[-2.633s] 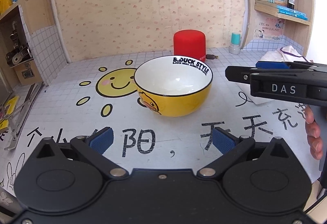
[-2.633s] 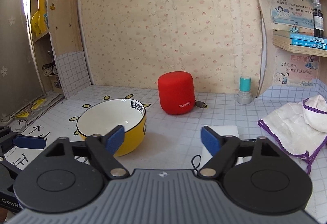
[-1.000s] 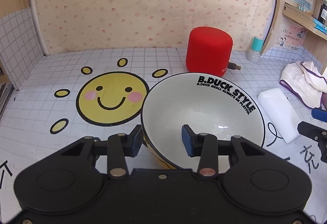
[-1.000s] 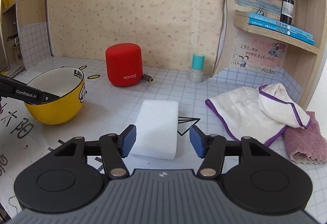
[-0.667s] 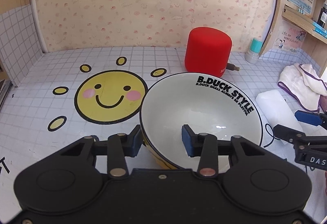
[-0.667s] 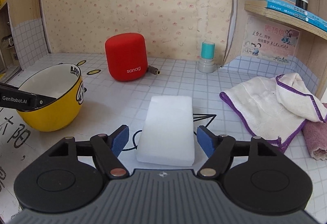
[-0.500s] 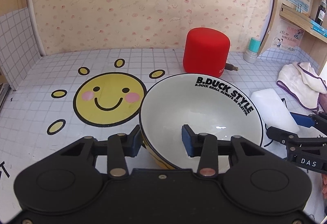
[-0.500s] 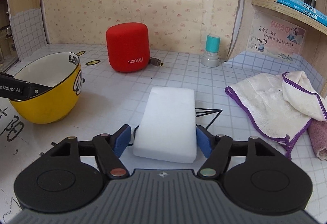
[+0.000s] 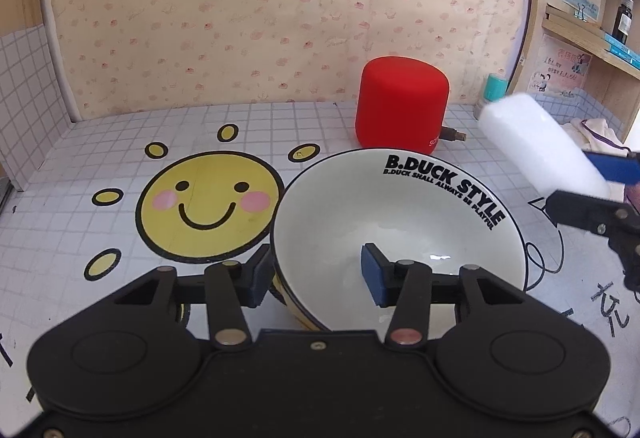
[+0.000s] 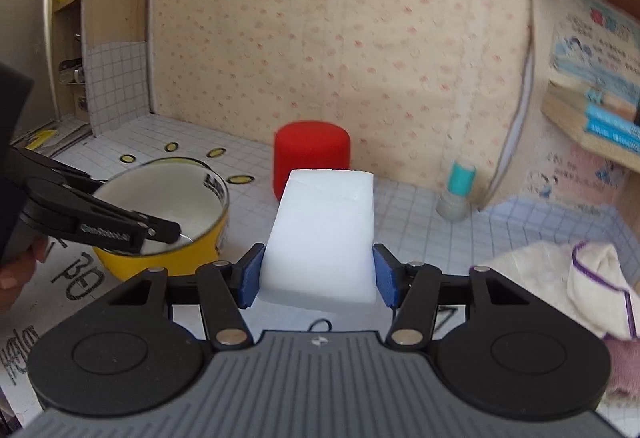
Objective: Clean bowl
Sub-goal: 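Grasp white sponge with right tool and lift it over the bowl, then lower sponge into bowl with right tool while left tool holds bowl rim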
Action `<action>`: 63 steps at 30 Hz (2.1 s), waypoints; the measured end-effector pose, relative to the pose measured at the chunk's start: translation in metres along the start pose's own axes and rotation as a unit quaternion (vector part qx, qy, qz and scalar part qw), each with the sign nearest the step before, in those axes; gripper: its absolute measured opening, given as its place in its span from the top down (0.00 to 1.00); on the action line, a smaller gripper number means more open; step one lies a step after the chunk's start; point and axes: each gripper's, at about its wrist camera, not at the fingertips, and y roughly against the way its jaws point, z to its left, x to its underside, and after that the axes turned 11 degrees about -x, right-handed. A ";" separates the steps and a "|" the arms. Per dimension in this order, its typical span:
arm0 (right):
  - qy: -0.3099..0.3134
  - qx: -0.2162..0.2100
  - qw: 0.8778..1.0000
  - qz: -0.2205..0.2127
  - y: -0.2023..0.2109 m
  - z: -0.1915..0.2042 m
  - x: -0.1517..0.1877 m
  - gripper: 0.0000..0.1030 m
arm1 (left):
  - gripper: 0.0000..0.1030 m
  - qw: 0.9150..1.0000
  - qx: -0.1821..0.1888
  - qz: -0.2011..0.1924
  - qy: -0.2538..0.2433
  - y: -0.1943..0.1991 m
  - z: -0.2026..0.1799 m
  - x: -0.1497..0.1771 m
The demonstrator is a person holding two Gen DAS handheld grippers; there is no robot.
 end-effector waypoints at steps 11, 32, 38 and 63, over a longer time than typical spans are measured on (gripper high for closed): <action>0.181 -0.061 0.980 0.057 -0.016 0.036 -0.034 0.43 | 0.52 1.000 0.007 -0.008 -0.009 0.007 0.007 0.000; 0.359 -0.128 0.914 0.136 -0.022 0.059 -0.050 0.43 | 0.53 0.999 -0.004 -0.023 -0.036 0.018 0.005 0.002; 0.385 -0.151 0.896 0.161 -0.033 0.056 -0.061 0.43 | 0.53 0.998 0.006 -0.036 -0.046 0.018 0.006 0.005; 0.480 -0.189 0.815 0.265 -0.050 0.078 -0.072 0.20 | 0.52 0.998 0.013 -0.050 -0.048 0.012 0.002 0.010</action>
